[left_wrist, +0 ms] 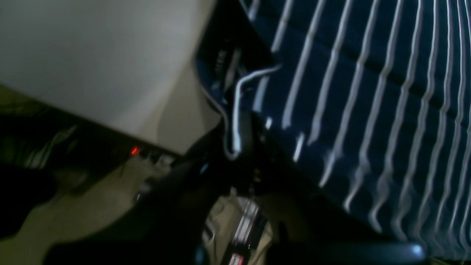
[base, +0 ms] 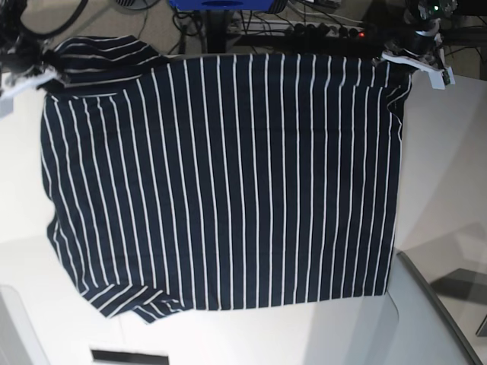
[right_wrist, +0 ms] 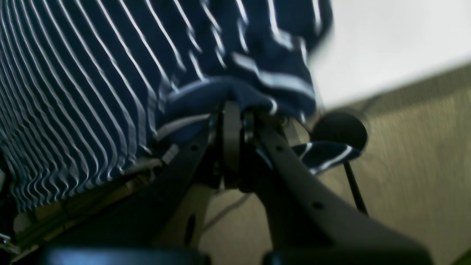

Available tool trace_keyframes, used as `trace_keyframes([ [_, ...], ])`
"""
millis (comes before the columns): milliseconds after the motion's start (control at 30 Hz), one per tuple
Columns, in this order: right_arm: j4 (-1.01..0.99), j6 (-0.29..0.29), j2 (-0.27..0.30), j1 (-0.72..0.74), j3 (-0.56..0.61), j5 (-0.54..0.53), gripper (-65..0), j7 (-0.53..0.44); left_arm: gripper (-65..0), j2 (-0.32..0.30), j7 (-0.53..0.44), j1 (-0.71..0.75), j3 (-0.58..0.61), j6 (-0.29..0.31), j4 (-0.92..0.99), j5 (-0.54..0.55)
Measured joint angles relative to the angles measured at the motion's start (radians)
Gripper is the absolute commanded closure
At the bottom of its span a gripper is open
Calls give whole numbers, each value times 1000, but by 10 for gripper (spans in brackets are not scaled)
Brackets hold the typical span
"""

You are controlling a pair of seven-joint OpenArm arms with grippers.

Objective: Layout the t-shirt on the table in an organized manner, then fold the t-shirt properly
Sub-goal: 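Release the collar edge and lower both grippers onto the shirt body, then grasp the shirt fabric with both grippers and fold it over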

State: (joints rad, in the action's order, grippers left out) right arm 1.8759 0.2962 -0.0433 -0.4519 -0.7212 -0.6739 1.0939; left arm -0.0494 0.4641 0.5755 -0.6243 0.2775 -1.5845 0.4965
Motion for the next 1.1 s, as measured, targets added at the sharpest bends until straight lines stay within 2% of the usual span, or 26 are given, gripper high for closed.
trace_keyframes([
  [133, -3, -1, 32, 106, 1, 5, -2, 124, 0, -2, 105, -91, -53, 3, -50, 1],
  [267, -11, -16, 44, 205, -5, 26, -3, 155, 0, 0, 150, -159, -50, 3, -58, -2],
  [367, -19, -31, 38, 273, -1, 96, -3, 193, 0, -1, 190, -200, -47, 3, -50, -11],
  [533, -134, -35, 65, 390, 59, 176, -3, 182, 0, -2, 232, -297, -45, 3, -28, -12],
  [633, -199, -39, 80, 438, 97, 179, -3, 169, 0, -4, 233, -344, -44, 3, 13, -35],
  [767, -258, -45, 93, 485, 114, 181, -3, 145, 0, 0, 237, -405, -35, 0, 55, -147],
  [833, -288, -73, 110, 510, 114, 181, -3, 143, 0, -4, 235, -429, 0, -1, 72, -175],
  [1100, -372, -80, 140, 610, 113, 185, -3, 141, 0, -3, 236, -496, 18, 2, 81, -182],
])
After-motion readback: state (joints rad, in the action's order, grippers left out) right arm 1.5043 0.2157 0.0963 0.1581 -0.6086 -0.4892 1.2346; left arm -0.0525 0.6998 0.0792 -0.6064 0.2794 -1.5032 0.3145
